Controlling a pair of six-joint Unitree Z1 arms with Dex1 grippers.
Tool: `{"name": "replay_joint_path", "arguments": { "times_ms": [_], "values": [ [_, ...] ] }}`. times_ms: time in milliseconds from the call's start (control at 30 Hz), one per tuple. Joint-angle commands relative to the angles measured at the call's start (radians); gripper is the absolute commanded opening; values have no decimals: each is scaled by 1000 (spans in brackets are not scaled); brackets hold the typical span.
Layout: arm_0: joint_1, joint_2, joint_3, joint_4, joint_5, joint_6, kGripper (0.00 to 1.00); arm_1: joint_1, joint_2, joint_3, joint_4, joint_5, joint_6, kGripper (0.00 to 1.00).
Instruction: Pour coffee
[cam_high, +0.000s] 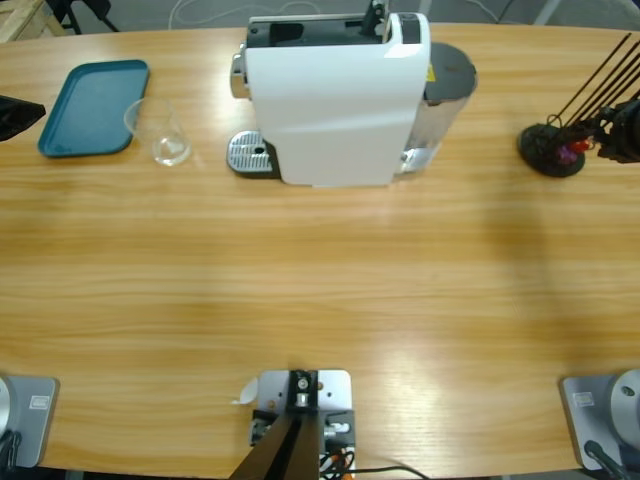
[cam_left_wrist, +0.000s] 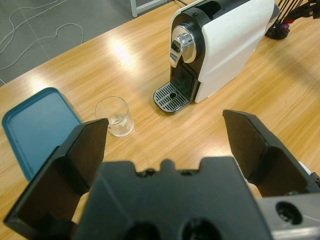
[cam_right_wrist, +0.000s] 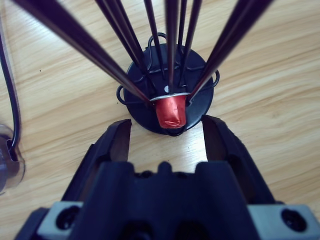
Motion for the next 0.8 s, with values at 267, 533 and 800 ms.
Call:
{"name": "replay_joint_path", "arguments": {
  "times_ms": [267, 533, 800],
  "values": [
    [-13, 26, 40, -9, 2, -9, 982, 11, 47, 21, -13, -22, 12, 588],
    [-13, 20, 40, -9, 2, -10, 982, 11, 48, 12, -13, -26, 10, 446],
    [-13, 11, 45, -3, 2, -10, 982, 11, 62, 3, -13, -31, 12, 333]
  ]
}}
